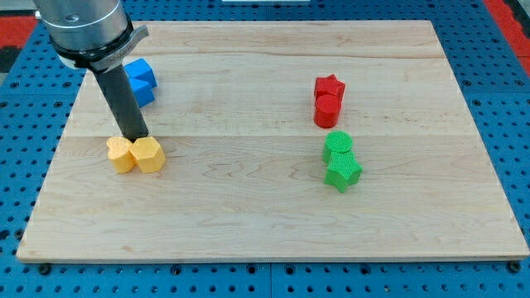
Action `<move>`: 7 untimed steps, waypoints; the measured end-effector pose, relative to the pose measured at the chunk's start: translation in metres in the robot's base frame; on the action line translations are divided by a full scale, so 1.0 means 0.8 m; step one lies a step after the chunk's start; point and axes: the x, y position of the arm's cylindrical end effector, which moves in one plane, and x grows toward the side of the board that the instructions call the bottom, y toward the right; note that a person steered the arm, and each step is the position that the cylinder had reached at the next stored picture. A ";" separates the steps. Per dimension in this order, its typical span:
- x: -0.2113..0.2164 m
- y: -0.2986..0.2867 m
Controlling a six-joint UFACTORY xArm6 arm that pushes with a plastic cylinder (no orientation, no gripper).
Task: Move the red star towards top right
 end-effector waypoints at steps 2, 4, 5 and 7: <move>0.000 0.012; 0.008 0.150; 0.057 0.156; 0.061 0.143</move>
